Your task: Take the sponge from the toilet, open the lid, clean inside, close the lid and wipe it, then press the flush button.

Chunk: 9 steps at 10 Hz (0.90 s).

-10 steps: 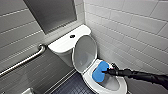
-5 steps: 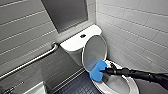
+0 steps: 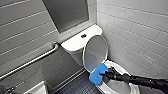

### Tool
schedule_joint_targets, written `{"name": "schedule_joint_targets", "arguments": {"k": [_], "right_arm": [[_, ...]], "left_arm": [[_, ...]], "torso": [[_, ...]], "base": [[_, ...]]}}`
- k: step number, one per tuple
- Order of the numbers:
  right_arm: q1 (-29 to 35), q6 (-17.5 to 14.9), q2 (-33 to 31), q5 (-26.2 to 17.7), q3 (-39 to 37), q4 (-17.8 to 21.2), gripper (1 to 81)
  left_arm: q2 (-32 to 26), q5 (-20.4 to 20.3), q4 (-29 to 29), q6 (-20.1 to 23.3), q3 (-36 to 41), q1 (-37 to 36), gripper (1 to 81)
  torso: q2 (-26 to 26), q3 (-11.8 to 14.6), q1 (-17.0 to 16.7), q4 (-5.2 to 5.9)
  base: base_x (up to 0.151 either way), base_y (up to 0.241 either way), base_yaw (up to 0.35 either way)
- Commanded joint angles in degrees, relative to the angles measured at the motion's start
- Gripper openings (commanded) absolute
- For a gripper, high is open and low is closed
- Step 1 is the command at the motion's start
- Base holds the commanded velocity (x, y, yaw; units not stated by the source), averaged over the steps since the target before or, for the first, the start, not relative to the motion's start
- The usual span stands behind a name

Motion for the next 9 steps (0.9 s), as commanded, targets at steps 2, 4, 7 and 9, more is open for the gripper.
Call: {"name": "schedule_joint_targets", "arguments": {"k": [2,4,7,9], "right_arm": [[0.63,-0.05,-3.88,3.29,6.98,-0.73,1.0],[-1.13,-0.05,-5.11,3.73,6.28,-0.73,1.0],[-2.45,-0.05,-7.47,3.81,8.11,-0.82,1.0],[-4.38,-0.05,-13.36,4.7,13.21,-1.34,1.0]], "left_arm": [[-0.45,5.38,0.02,0.08,0.78,2.52,81.1],[-0.45,5.38,0.11,0.08,0.87,2.52,81.1],[-0.54,5.38,0.11,0.08,0.95,2.69,81.1],[-0.54,5.38,0.2,0.08,0.95,2.7,81.1]], "torso": [[0.0,0.0,0.0,0.0],[0.0,0.0,0.0,0.0],[0.0,0.0,0.0,0.0],[0.0,0.0,0.0,0.0]], "base": [[0.0,0.0,0.0],[0.0,0.0,0.0],[0.0,0.0,0.0],[0.0,0.0,0.0]]}}
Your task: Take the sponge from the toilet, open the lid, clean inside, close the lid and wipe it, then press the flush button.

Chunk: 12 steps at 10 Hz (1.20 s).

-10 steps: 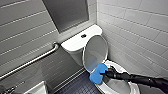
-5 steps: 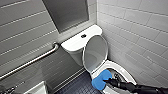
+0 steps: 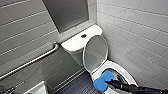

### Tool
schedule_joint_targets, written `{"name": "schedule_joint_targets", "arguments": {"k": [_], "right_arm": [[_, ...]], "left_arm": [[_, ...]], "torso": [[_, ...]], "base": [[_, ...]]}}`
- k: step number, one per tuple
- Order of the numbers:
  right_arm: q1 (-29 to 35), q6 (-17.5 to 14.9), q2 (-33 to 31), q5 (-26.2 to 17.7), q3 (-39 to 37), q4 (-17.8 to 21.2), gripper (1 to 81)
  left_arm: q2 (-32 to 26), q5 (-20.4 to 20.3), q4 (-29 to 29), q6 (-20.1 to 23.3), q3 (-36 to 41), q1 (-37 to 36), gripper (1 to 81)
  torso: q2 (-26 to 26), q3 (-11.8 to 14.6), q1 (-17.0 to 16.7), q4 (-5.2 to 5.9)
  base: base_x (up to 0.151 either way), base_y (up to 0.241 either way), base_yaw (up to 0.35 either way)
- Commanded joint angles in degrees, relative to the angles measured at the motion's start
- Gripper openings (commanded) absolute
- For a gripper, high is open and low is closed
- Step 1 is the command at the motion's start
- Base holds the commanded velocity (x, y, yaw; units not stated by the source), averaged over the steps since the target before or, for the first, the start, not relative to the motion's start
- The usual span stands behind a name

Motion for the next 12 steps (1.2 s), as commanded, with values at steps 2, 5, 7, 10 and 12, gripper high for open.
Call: {"name": "schedule_joint_targets", "arguments": {"k": [2,5,7,10,12], "right_arm": [[2.21,-0.19,-12.26,-2.52,11.56,-1.37,1.0],[-0.95,-0.28,-18.86,-2.35,15.97,-1.37,1.0],[-2.8,-0.55,-23.16,-2.26,18.33,-1.37,1.0],[-5.79,-0.63,-29.05,-2.09,21.33,-1.29,1.0],[-10.35,-0.72,-32.83,0.46,22.9,-1.98,1.0]], "left_arm": [[-0.4,5.38,0.15,0.08,0.82,2.69,81.1],[-0.5,5.38,0.15,0.08,0.91,2.69,81.1],[-0.41,5.38,0.24,0.08,0.91,2.69,81.1],[-0.93,5.38,0.68,0.08,1.87,2.69,81.1],[-1.46,5.38,0.77,0.08,2.57,2.77,81.1]], "torso": [[0.0,0.0,0.0,0.0],[0.0,0.0,0.0,0.0],[0.0,0.0,0.0,0.0],[0.0,0.0,0.0,0.0],[0.0,0.0,0.0,0.0]], "base": [[0.0,0.0,0.0],[0.0,0.0,0.0],[0.0,0.0,0.0],[0.0,0.0,0.0],[0.0,0.0,0.0]]}}
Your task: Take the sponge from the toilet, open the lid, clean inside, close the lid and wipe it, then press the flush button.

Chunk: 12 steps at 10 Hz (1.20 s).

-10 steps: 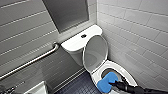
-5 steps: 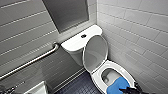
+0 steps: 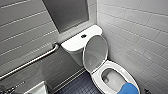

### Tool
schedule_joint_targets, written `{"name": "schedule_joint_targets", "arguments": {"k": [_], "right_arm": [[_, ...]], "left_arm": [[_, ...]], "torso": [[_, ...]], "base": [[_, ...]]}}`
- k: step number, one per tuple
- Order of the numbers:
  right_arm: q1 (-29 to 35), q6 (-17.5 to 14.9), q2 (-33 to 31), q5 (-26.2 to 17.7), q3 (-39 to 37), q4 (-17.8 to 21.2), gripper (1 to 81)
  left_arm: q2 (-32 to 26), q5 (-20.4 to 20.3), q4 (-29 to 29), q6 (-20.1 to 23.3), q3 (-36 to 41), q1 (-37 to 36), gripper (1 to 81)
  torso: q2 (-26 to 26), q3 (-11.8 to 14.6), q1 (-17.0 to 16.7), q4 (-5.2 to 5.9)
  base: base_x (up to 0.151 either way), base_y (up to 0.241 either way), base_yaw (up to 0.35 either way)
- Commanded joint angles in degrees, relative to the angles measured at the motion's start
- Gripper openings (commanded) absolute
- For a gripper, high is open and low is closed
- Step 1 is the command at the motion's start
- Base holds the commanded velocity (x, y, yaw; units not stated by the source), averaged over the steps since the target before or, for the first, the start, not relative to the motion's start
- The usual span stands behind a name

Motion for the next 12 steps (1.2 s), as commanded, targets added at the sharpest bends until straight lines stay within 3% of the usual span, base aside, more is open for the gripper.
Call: {"name": "schedule_joint_targets", "arguments": {"k": [1,3,5,8,11,12], "right_arm": [[-2.36,-0.22,-7.96,0.76,5.19,-2.66,1.0],[-4.66,-0.31,-8.67,1.56,7.47,-3.54,1.0],[0.33,-0.31,-4.04,0.94,9.33,-3.98,1.0],[13.42,-0.13,10.03,-13.2,-0.34,-2.84,1.0],[24.94,0.4,17.68,-24.18,-8.86,-2.84,1.0],[27.32,0.66,20.93,-25.59,-12.01,-2.84,1.0]], "left_arm": [[-1.07,5.38,0.46,0.08,1.4,2.63,81.1],[-1.07,5.38,0.81,0.08,1.66,2.63,81.1],[-0.97,5.38,1.17,0.08,1.66,2.54,81.1],[-0.98,5.38,1.17,0.08,1.66,2.37,81.1],[-1.07,5.38,1.08,0.08,1.66,2.01,81.1],[-1.07,5.38,1.08,0.08,1.58,1.93,81.1]], "torso": [[0.0,0.0,0.0,0.0],[0.0,0.0,0.0,0.02],[0.0,0.0,0.0,0.02],[0.0,0.0,0.0,0.02],[0.0,0.0,0.0,0.02],[0.0,0.0,0.0,0.02]], "base": [[0.0,0.0,0.0],[0.0,0.0,0.0],[0.0,0.0,0.0],[0.0,0.0,0.0],[0.0,0.0,0.0],[0.0,0.0,0.0]]}}
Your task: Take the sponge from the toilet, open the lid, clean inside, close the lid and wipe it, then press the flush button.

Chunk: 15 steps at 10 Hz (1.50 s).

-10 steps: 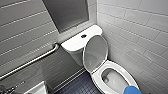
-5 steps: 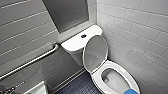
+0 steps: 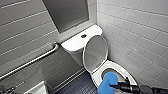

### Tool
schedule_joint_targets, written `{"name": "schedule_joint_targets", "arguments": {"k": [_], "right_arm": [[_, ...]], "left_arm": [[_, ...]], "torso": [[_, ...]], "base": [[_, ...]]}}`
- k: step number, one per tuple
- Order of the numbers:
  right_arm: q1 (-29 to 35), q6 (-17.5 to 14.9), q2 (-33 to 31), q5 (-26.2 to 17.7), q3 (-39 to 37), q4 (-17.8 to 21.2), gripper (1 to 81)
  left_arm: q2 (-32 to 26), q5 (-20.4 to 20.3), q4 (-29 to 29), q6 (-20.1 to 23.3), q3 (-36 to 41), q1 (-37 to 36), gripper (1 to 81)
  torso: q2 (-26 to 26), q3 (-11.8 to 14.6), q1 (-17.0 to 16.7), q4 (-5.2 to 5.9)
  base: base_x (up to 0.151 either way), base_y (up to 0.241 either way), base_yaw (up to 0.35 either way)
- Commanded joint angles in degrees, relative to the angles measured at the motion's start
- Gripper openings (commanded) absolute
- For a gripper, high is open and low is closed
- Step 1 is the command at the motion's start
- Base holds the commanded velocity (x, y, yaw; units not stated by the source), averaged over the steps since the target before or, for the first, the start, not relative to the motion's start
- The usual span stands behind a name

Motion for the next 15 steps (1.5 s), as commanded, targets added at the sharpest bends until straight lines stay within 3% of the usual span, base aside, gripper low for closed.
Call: {"name": "schedule_joint_targets", "arguments": {"k": [1,3,4,6,10,12,15], "right_arm": [[15.21,1.89,10.06,-17.4,-14.5,-0.7,1.0],[17.84,2.24,19.99,-23.29,-30.32,-0.97,1.0],[18.89,4.06,23.67,-25.56,-35.84,-1.31,1.0],[20.57,7.5,30.99,-31.65,-43.8,-7.1,1.0],[19.09,15.32,30.67,-33.59,-34.96,-16.76,1.0],[18.02,22.35,26.28,-33.59,-28.1,-23.62,1.0],[17.76,33.39,16.46,-32.63,-11.53,-33.69,1.0]], "left_arm": [[-0.32,5.47,0.21,0.08,0.88,1.96,81.1],[-0.4,5.47,0.3,-0.01,0.8,1.96,81.1],[-0.49,5.47,0.13,-0.01,0.8,1.96,81.1],[-0.49,5.47,-0.05,-0.01,0.8,1.96,81.1],[-0.4,5.47,0.12,-0.01,0.8,1.79,81.1],[-0.32,5.47,0.21,-0.01,0.8,1.79,81.1],[-0.05,5.47,0.21,-0.01,0.8,1.7,81.1]], "torso": [[0.0,0.0,0.0,0.0],[0.0,0.0,0.0,0.0],[0.0,0.0,0.0,0.0],[0.0,0.0,0.0,0.0],[0.0,0.0,0.0,0.0],[0.0,0.0,0.0,0.0],[0.0,0.0,0.0,0.0]], "base": [[0.0,0.0,0.0],[0.0,0.0,0.0],[0.0,0.0,0.0],[0.0,0.0,0.0],[0.0,0.0,0.0],[0.0,0.0,0.0],[0.0,0.0,0.0]]}}
